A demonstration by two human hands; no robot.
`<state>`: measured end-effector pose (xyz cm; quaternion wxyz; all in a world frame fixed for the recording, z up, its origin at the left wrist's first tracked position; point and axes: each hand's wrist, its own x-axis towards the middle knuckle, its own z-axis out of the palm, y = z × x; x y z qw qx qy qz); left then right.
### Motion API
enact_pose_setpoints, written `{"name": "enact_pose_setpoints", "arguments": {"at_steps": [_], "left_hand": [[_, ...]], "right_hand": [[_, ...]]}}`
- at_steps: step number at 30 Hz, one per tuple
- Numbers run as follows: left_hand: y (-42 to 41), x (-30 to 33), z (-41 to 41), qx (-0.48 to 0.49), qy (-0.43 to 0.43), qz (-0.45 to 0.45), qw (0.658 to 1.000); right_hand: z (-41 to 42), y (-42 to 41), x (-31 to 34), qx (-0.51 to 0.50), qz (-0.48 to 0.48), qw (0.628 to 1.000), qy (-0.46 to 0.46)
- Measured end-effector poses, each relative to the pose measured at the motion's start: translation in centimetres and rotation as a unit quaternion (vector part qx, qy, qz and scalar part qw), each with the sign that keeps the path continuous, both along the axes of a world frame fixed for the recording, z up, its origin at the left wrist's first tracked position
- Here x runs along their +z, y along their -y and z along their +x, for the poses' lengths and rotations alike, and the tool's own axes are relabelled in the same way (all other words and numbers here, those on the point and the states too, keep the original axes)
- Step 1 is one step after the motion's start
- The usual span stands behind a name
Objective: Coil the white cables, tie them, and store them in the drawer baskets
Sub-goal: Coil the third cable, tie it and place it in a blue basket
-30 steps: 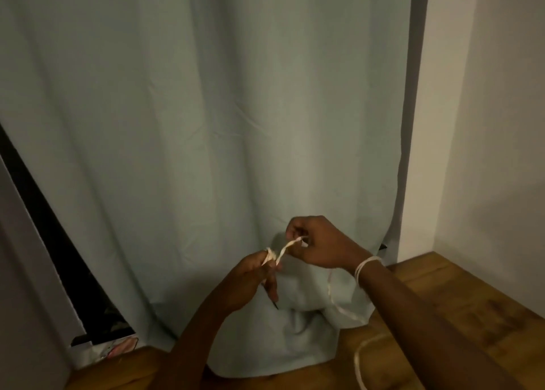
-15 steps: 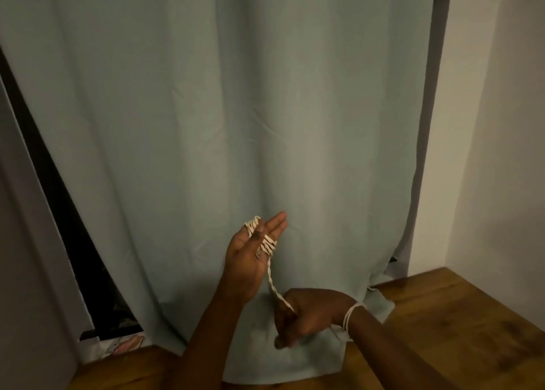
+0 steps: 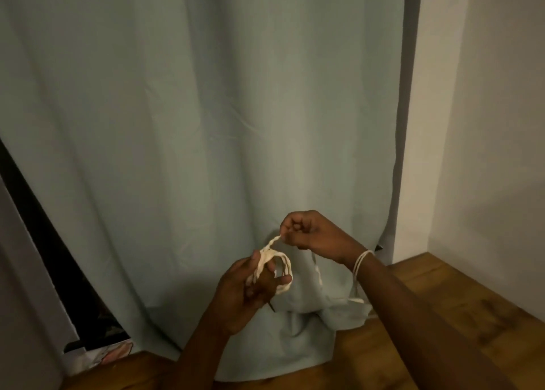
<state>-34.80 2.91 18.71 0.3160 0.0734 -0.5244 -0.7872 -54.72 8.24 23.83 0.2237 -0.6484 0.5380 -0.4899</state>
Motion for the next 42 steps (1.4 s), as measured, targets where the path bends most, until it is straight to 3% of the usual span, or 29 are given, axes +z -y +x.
{"name": "enact_pose_setpoints", "arguments": {"at_steps": [2,4,7,9,13,16,19,21,24,27,29,31,33,35,37,38,39,40,41,42], "left_hand": [[-0.6,1.5,-0.3,0.009,-0.092,0.047,0.995],[-0.1,2.7,-0.8,0.072,-0.151,0.111,0.98],[1.7,3.2,-1.0,0.106,-0.2,0.097,0.969],[2.4,2.6,-1.2,0.126,-0.165,0.047,0.977],[3.6,0.0,-1.5,0.25,-0.043,-0.058,0.965],[3.8,-0.8,-1.5,0.312,0.104,-0.267,0.906],[3.8,-3.4,-1.0,0.255,0.165,-0.374,0.876],[3.9,-4.1,-0.3,0.221,0.191,-0.409,0.865],[2.5,-2.9,0.7,0.147,0.191,-0.375,0.895],[2.1,-2.2,1.5,0.096,0.164,-0.333,0.923],[2.4,-2.4,2.1,0.054,0.118,-0.304,0.944],[1.9,-2.3,2.3,0.027,0.056,-0.246,0.967],[1.4,-1.6,2.1,0.026,-0.019,-0.136,0.99],[1.5,-0.4,1.4,0.034,-0.119,-0.029,0.992],[1.8,1.4,0.9,0.056,-0.187,0.066,0.979],[2.1,2.1,0.6,0.09,-0.192,0.063,0.975],[2.3,2.5,0.2,0.126,-0.162,0.0,0.979],[2.6,2.3,0.0,0.175,-0.094,-0.12,0.973],[2.8,1.7,-0.1,0.231,-0.007,-0.273,0.934],[3.1,1.0,-0.1,0.27,0.068,-0.411,0.868]], "right_hand": [[0.9,0.5,-2.2,0.029,0.003,0.996,0.086],[2.0,0.7,-4.8,0.067,0.055,0.991,0.098],[4.2,-0.7,-6.7,0.15,0.265,0.95,0.071],[5.3,-1.3,-6.4,0.185,0.35,0.918,0.024],[6.7,-2.0,-4.9,0.202,0.423,0.882,-0.049],[5.7,-1.4,-3.5,0.166,0.418,0.887,-0.106],[3.2,-0.7,-1.3,0.338,0.365,0.857,-0.132],[1.0,-1.3,0.3,0.333,0.398,0.849,-0.098],[-2.4,-3.3,2.2,0.315,0.332,0.888,0.045],[-4.2,-3.5,2.6,0.287,0.22,0.899,0.249],[-5.1,-2.9,2.1,0.181,0.149,0.906,0.353],[-5.0,-2.2,0.7,0.056,0.082,0.928,0.36],[-4.0,-0.9,-2.0,-0.076,0.045,0.958,0.274],[-2.3,-0.1,-5.3,-0.168,0.024,0.981,0.096],[-0.1,0.2,-8.7,-0.131,0.04,0.983,-0.123],[1.3,0.1,-9.7,-0.081,0.07,0.97,-0.218],[2.8,-0.2,-10.2,-0.041,0.094,0.954,-0.282],[4.2,-0.5,-10.2,-0.014,0.104,0.941,-0.322],[5.2,-0.7,-9.8,-0.002,0.101,0.93,-0.352],[6.0,-1.0,-8.7,-0.003,0.095,0.92,-0.38]]}}
